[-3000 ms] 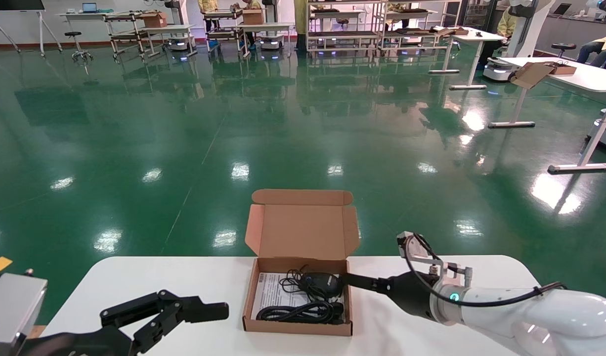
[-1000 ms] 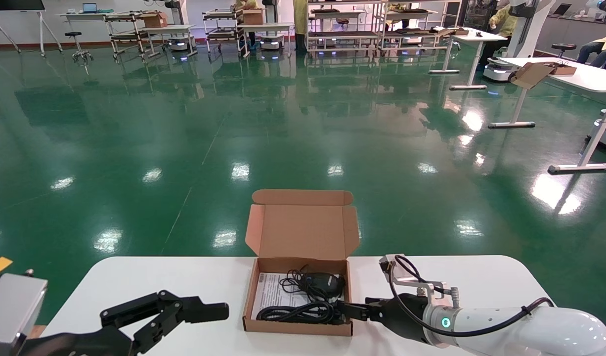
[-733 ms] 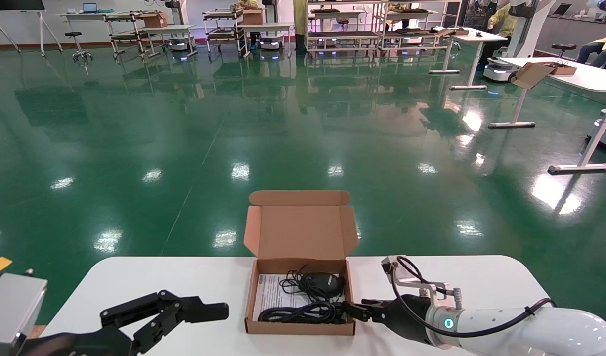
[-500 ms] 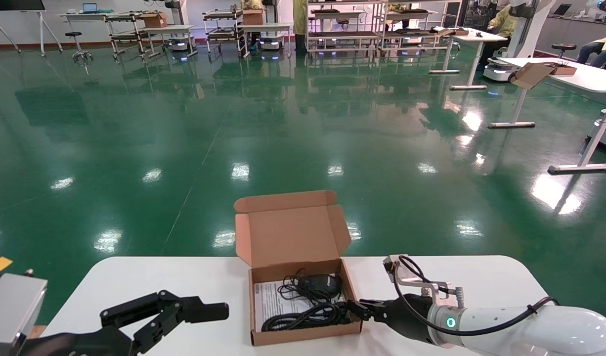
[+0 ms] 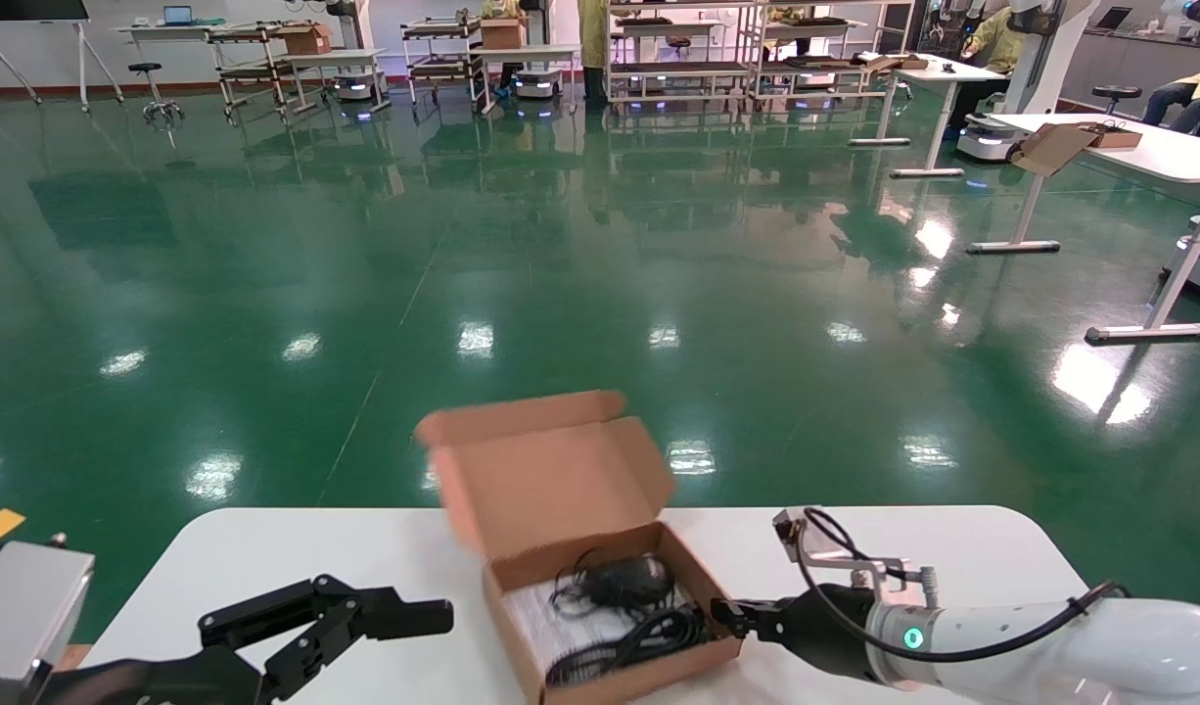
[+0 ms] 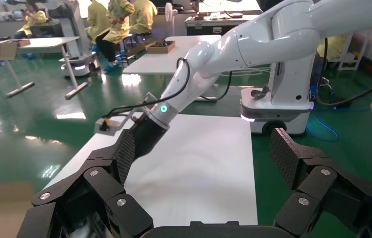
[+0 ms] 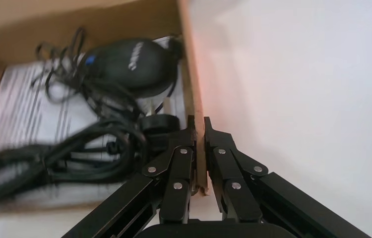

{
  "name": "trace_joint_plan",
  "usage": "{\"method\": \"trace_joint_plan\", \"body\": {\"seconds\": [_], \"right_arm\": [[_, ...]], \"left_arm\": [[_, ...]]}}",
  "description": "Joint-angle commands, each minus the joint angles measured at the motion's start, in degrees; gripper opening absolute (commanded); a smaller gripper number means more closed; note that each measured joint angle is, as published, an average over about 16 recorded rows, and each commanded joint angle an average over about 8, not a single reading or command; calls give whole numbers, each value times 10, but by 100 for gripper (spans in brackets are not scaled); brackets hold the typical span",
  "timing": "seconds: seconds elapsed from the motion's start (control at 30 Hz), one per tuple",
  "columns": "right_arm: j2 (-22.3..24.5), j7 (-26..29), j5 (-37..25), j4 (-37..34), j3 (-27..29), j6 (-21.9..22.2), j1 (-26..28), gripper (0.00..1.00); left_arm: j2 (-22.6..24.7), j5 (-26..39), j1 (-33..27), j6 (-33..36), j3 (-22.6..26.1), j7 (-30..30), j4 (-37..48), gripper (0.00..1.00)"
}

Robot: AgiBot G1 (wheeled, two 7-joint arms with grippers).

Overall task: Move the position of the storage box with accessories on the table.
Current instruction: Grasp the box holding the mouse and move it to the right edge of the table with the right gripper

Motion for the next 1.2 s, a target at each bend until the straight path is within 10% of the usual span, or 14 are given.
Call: {"method": "trace_joint_plan", "body": {"seconds": [0.03, 0.67, 1.2], "right_arm": [[4, -2, 0, -1, 0, -6, 4, 0], [77, 3, -4, 15, -3, -167, 143, 0], [227, -13, -40, 4, -25, -230, 268, 0]], "left_arm": [[0, 0, 0, 0, 0, 0, 0, 100], [0, 0, 0, 0, 0, 0, 0, 100], [0, 0, 0, 0, 0, 0, 0, 100]]}}
